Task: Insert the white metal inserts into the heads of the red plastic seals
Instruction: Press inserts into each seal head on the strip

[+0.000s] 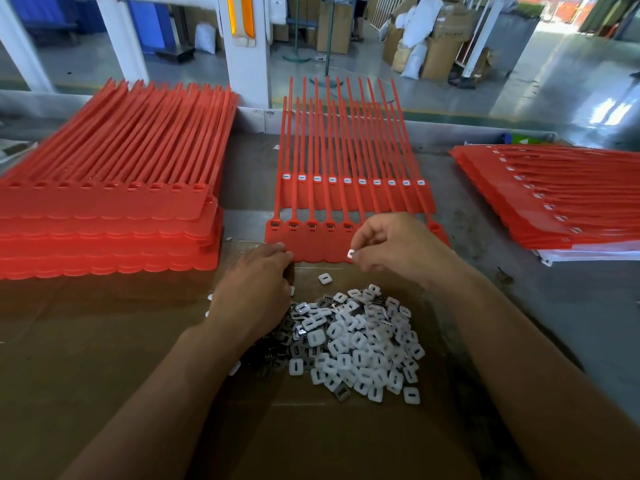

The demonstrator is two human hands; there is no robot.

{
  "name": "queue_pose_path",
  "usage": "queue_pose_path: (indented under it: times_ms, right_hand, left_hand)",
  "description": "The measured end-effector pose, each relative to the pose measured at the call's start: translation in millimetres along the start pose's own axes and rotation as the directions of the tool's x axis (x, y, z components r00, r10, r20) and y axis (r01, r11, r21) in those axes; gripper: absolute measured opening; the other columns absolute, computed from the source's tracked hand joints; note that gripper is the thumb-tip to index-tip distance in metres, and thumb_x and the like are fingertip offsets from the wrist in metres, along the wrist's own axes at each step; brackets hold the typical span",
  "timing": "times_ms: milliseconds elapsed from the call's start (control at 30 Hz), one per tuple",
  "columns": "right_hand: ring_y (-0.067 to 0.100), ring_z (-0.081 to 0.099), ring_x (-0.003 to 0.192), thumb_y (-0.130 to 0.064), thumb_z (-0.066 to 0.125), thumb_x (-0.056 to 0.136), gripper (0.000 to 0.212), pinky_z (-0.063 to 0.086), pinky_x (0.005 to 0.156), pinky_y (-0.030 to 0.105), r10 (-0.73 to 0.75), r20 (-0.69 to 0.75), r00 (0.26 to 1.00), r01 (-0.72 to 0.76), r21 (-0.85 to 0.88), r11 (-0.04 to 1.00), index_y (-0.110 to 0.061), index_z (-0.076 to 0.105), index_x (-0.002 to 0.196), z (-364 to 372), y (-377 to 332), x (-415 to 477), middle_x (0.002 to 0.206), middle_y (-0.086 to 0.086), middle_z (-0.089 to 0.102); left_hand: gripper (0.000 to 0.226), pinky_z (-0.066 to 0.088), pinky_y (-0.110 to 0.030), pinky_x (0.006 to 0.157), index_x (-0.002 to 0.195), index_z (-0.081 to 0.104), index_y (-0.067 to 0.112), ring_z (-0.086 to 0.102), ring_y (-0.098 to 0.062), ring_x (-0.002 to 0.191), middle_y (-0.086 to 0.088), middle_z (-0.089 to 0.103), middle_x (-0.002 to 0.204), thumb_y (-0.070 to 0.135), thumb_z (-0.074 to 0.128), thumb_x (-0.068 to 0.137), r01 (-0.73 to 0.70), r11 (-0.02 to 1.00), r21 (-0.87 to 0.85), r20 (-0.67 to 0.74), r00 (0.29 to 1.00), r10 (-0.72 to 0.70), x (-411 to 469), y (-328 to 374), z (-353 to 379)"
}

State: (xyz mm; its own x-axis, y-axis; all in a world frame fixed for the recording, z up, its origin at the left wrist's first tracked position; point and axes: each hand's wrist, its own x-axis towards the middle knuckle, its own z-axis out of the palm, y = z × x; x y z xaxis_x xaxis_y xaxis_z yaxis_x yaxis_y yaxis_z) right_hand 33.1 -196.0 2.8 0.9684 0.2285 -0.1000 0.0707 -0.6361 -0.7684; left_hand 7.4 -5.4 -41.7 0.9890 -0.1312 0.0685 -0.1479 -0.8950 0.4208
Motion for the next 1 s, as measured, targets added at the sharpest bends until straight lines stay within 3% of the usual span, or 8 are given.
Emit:
queue_pose_path:
  times_ms: [67,267,500,633,1000]
  right_hand:
    - [-0.003,0.058,0.054,-0.007,0.070,0.078,0.016,0.043,0.050,0.009,0.026,-0.099,0.995,-0.023,0.027,0.999,-0.022,0.064,0.074,-7.7,10.1,10.7,0.066,-0.007,0.065]
    - [0.005,0.055,0.073,-0.007,0.065,0.083,0.017,0.043,0.073,0.022,0.096,-0.372,0.923,-0.099,0.011,0.995,-0.022,0.061,0.075,-19.7,45.7,45.6,0.080,-0.005,0.062]
    - [-0.002,0.050,0.074,-0.010,0.065,0.084,0.013,0.036,0.064,0.012,0.101,-0.394,0.914,-0.110,0.000,0.994,-0.013,0.070,0.096,-16.5,58.5,56.1,0.088,-0.005,0.060]
    - [0.007,0.052,0.086,-0.012,0.065,0.084,0.016,0.040,0.077,0.022,0.100,-0.396,0.913,-0.117,-0.019,0.993,-0.013,0.070,0.099,-15.8,59.3,55.6,0.095,-0.003,0.061]
    - [0.010,0.055,0.093,-0.013,0.065,0.084,0.019,0.045,0.086,0.028,0.040,-0.392,0.919,-0.081,-0.087,0.993,-0.012,0.071,0.103,-13.4,63.3,54.8,0.109,0.005,0.067]
  left_hand:
    - [0.050,0.023,-0.031,0.110,0.134,0.046,0.018,0.030,-0.015,0.134,0.004,0.035,0.146,0.009,0.048,0.085,-0.003,1.000,0.001,-0.002,1.000,0.003,-0.1,0.1,-0.3]
    - [0.050,0.024,-0.031,0.111,0.134,0.046,0.017,0.030,-0.015,0.134,0.004,0.035,0.146,0.009,0.046,0.085,-0.009,1.000,0.003,-0.006,1.000,0.009,-0.8,0.4,-0.3]
    - [0.050,0.024,-0.030,0.111,0.133,0.047,0.017,0.031,-0.015,0.133,0.003,0.037,0.145,0.007,0.043,0.085,-0.010,1.000,-0.001,-0.018,1.000,0.010,0.0,0.4,0.6]
    - [0.049,0.024,-0.030,0.111,0.133,0.047,0.016,0.031,-0.014,0.133,0.003,0.036,0.145,0.007,0.042,0.086,-0.005,1.000,-0.004,-0.019,1.000,0.005,-0.2,0.7,0.6]
    - [0.048,0.024,-0.032,0.112,0.133,0.047,0.016,0.031,-0.014,0.134,0.003,0.036,0.146,0.006,0.040,0.086,-0.007,1.000,-0.005,-0.016,1.000,0.007,0.1,0.3,0.8]
